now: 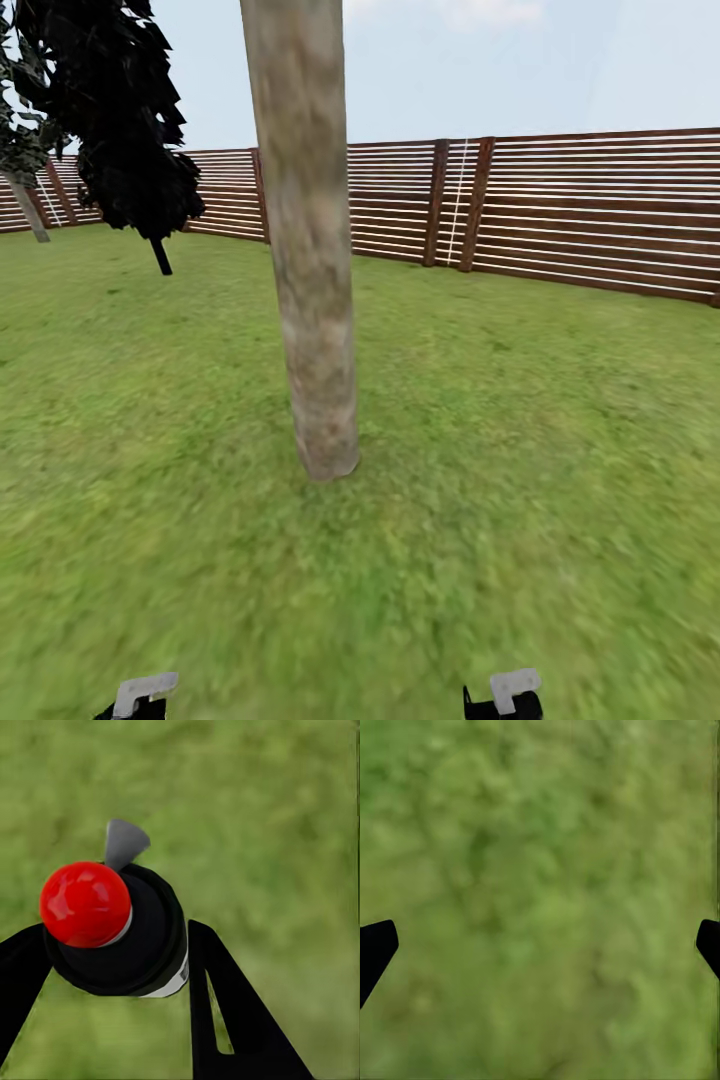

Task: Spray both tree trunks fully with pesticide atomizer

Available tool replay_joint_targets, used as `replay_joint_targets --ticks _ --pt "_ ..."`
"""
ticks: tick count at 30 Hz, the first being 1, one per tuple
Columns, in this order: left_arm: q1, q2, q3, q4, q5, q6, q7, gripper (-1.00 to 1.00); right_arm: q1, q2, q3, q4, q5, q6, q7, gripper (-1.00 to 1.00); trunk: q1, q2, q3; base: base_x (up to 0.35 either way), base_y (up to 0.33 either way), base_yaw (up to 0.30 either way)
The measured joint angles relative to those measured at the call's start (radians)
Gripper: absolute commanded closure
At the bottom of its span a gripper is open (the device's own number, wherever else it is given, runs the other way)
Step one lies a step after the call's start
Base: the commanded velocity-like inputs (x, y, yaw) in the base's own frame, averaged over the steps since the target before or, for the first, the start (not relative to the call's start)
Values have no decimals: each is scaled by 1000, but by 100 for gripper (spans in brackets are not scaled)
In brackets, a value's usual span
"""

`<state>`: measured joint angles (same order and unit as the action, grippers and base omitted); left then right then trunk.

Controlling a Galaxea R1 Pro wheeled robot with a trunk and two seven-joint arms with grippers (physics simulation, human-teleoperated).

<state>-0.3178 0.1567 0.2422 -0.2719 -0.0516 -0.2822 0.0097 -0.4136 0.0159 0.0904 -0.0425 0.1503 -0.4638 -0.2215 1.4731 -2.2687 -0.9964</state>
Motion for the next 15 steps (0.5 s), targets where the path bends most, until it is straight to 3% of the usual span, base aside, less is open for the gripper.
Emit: replay_joint_targets --ticks 2,4,6,7,9,10,12,14,15 --pt "-7 9 -14 -1 -14 2 -40 100 0 -3 1 -36 3 1 3 -100 0 0 0 270 -87 0" --pt "-10 38 -28 -4 -60 5 -165 100 -1 -9 8 -102 9 2 8 -100 0 0 0 120 -30 0" --pt "-13 71 -31 -31 -121 8 -290 100 -1 -29 32 -160 48 3 32 -100 1 0 0 39 -10 0" --pt "-14 86 -31 -71 -162 11 -361 100 -1 -42 47 -207 97 4 78 -100 1 0 0 14 -3 0" --pt "-15 98 -32 -161 -270 17 -478 100 -1 -58 67 -296 173 10 200 -100 1 0 0 5 -1 0" --pt "-22 99 -32 -211 -367 26 -544 100 -5 -61 72 -327 203 27 290 -100 1 0 0 1 0 0" --pt "-84 101 -31 -247 -514 72 -660 100 -38 -72 73 -349 257 90 453 -100 1 0 0 0 0 0" --pt "-157 101 -31 -256 -607 131 -820 100 -86 -78 73 -383 329 136 596 -100 1 0 0 0 0 0" --pt "-184 101 -31 -261 -636 147 -891 100 -102 -78 72 -404 357 153 659 -100 1 0 0 0 0 0"
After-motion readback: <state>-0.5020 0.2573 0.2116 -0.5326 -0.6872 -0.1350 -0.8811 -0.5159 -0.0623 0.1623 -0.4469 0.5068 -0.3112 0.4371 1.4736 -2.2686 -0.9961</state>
